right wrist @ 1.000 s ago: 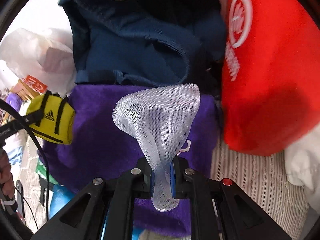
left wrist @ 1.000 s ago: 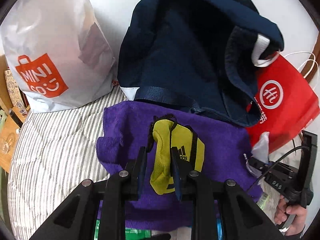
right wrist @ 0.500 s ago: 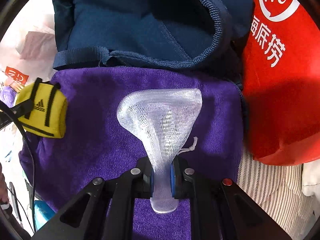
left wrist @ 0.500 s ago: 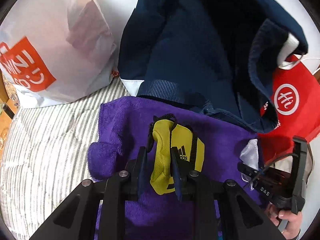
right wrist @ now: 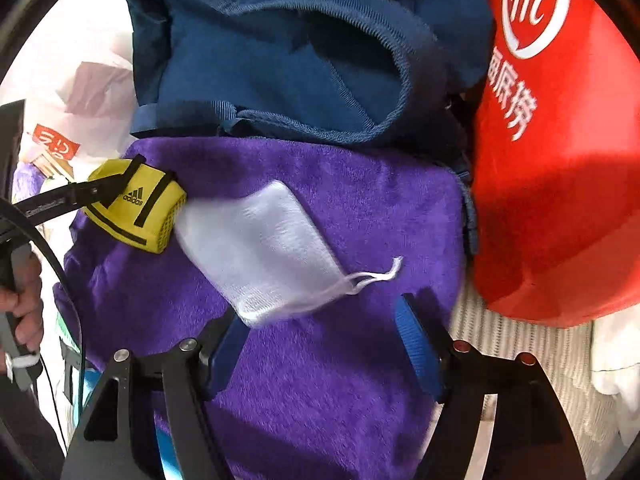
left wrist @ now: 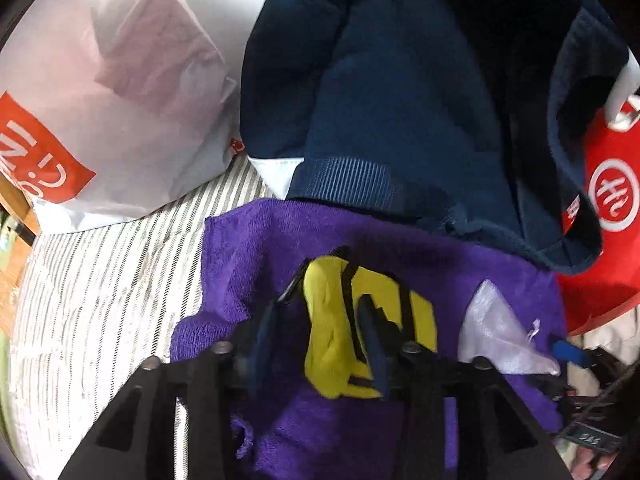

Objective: Organize soft objects
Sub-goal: 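Lower the yellow pouch onto the purple towel and open the left tool, then grasp white sponge with right tool while left tool reaches toward black watch strap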

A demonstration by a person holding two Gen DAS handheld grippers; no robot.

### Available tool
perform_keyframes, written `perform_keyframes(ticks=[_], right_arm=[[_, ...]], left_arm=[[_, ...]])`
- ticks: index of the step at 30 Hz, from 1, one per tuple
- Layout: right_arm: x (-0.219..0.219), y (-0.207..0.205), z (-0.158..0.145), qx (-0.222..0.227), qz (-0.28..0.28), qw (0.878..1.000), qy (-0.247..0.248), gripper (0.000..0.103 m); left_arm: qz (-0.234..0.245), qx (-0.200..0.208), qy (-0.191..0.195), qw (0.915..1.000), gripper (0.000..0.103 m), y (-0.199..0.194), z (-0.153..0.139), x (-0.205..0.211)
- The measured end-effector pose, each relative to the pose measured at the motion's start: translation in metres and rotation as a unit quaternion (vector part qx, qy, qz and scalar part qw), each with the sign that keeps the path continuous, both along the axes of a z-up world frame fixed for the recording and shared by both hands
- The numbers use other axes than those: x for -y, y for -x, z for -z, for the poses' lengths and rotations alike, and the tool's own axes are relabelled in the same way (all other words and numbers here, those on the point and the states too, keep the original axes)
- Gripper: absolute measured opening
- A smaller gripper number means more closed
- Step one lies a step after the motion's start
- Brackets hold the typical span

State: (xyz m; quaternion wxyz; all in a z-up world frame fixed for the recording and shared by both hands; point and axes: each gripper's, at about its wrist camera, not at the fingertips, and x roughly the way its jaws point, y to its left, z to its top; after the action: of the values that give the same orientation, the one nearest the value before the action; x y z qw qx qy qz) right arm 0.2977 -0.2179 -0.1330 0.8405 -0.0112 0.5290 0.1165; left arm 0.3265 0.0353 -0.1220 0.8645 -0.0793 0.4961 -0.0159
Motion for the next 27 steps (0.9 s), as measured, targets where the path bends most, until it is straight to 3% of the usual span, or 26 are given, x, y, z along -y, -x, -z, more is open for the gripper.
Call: perform_keyframes(ticks=[1,7,15,19,27], right_arm=[[0.001,0.003,-0.003,0.003,0.000,1.000,0.006,0.072],[0.012,0.024,-0.021,0.017,0.001,1.000,0.000,0.072],[0.036,0.068,-0.060,0.057,0.011,0.998,-0.006,0.073],[0.070,0.099,-0.069,0.071,0.035,0.997,-0.004,0.083],[0.109,0.162,-0.043,0.053,0.051,0.997,-0.002,0.084]], left_arm=[[0.005,-0.005,-0.007,1.0000,0.058,0.000,0.001,0.002],[0.001,0.022,-0.026,0.9994,0.074,0.014,-0.016,0.009],[0.006,0.051,-0.039,0.9979,0.075,0.049,-0.048,0.013],[0.005,0.062,-0.019,0.9979,0.076,0.083,-0.052,0.007],[0.009,0.064,0.017,0.9978,0.076,0.149,-0.049,0.000]])
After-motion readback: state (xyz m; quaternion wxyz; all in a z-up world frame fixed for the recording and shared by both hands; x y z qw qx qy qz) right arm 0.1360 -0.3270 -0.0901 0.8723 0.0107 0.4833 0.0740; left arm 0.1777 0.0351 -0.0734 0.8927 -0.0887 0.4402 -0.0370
